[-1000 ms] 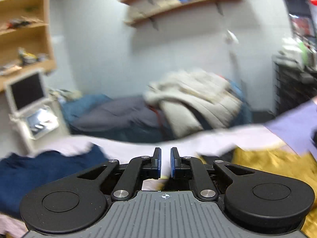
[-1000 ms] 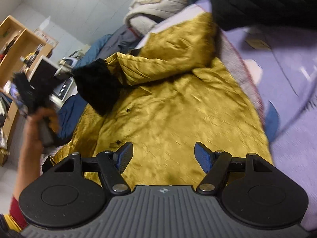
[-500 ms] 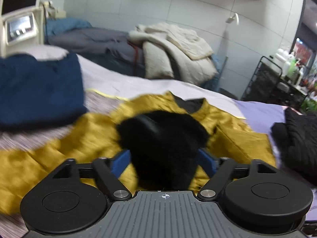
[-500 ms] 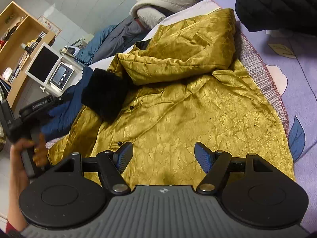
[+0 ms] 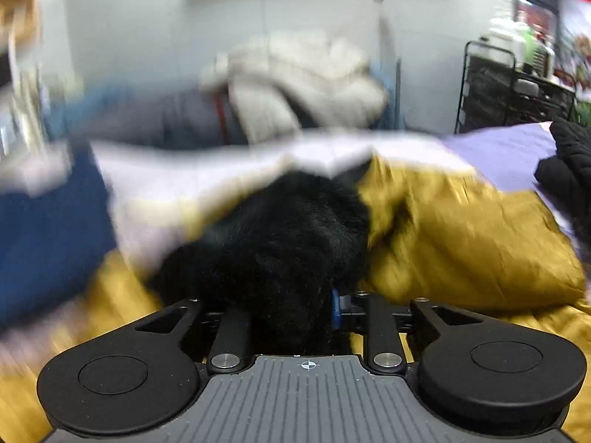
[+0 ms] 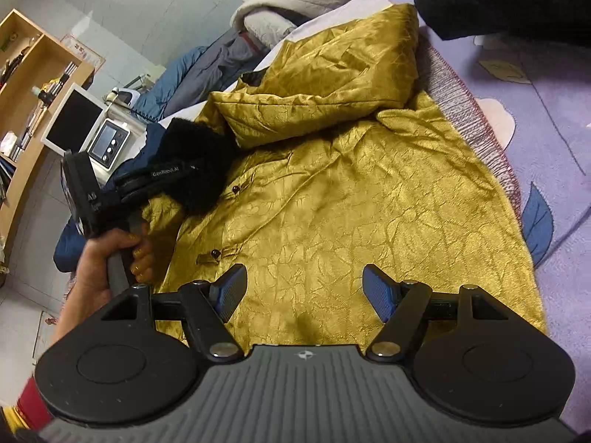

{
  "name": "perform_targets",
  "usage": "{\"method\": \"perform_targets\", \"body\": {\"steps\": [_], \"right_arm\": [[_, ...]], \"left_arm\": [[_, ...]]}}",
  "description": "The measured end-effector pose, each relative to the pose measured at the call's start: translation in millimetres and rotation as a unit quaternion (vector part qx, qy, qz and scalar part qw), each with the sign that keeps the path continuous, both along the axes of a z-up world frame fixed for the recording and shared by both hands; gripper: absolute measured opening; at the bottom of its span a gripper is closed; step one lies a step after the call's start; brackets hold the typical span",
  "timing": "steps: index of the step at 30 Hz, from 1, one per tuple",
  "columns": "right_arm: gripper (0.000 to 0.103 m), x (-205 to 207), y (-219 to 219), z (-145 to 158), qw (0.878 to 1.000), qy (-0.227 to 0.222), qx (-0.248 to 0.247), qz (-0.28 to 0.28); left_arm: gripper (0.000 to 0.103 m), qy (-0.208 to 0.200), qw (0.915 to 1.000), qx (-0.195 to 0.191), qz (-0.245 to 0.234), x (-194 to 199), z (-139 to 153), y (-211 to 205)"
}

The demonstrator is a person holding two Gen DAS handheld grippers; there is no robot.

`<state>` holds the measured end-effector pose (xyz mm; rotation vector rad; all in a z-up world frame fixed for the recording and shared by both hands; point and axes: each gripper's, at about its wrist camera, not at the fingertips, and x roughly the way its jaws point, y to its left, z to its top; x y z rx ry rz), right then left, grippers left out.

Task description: Fold large clothes

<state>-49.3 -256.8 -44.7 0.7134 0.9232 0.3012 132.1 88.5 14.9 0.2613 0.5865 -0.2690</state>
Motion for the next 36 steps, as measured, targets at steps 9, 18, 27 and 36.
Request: {"method": "perform_targets", "body": {"steps": [9, 18, 27, 36], "right_arm": [[0.074, 12, -10, 1, 1.0, -0.015, -0.008, -0.008], [0.073, 57, -24, 21, 0.995, -0.066, -0.067, -0.038], [0.075, 148, -35, -17, 0.991, -0.061, -0.097, -0.072], [0.014, 136, -63, -15, 0.988, -0.091, -0.069, -0.104]], "left_arm": [[0.072, -0.072, 0.9939, 0.054, -0.064, -7, 89, 60], [0.069, 0.05, 0.9832, 0.145, -0.099, -36, -24, 81], [0.074, 0.05, 0.9862, 0.127, -0.094, -29, -21, 79], [0.074, 0.023, 0.9788, 0.133, -0.154, -37, -9, 50]]}}
